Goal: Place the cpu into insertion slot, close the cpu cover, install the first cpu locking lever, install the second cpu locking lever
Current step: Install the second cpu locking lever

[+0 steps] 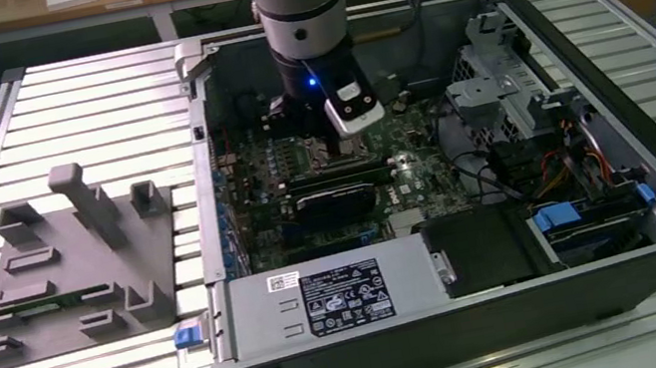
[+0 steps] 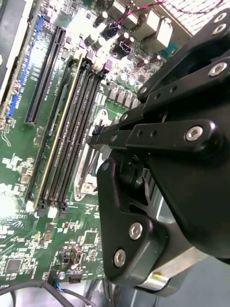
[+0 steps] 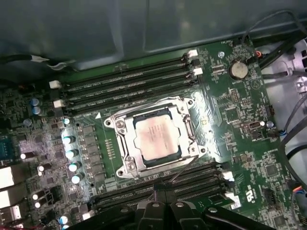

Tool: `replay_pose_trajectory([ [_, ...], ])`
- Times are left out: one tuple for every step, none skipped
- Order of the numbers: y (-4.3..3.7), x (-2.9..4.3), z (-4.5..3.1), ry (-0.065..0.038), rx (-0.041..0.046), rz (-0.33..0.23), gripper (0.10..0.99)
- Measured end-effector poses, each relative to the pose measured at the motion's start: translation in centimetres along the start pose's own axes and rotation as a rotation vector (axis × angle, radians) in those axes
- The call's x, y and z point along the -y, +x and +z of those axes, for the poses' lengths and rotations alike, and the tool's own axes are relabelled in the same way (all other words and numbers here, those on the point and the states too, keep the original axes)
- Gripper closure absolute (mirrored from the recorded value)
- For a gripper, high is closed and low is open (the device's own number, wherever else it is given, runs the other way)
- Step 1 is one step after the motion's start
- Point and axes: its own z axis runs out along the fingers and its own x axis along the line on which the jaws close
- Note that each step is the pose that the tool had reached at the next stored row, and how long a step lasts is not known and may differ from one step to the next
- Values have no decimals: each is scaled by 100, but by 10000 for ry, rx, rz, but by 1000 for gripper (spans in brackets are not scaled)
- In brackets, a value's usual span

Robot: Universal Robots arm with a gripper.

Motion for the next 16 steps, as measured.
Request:
replay_pose_trajectory([
  [-1,17,1,-93,-25,10,980],
  [-2,35,4,-175,-46,19,980],
  [-4,56,7,-239,-63,27,980],
  [-7,79,11,-286,-76,33,980],
  [-10,103,15,-328,-88,38,980],
  [-14,129,21,-367,-98,43,980],
  [-16,155,27,-406,-108,48,980],
  [-17,180,32,-449,-120,52,980],
  [-17,201,37,-494,-132,57,980],
  [-14,219,40,-544,-146,63,980],
  [-8,235,45,-600,-161,70,980],
  [0,249,49,-658,-177,77,980],
  [11,258,52,-737,-199,84,980],
  [18,263,54,-864,-234,88,980],
  [19,266,56,-973,-264,87,980],
  [19,268,56,-985,-268,85,980],
])
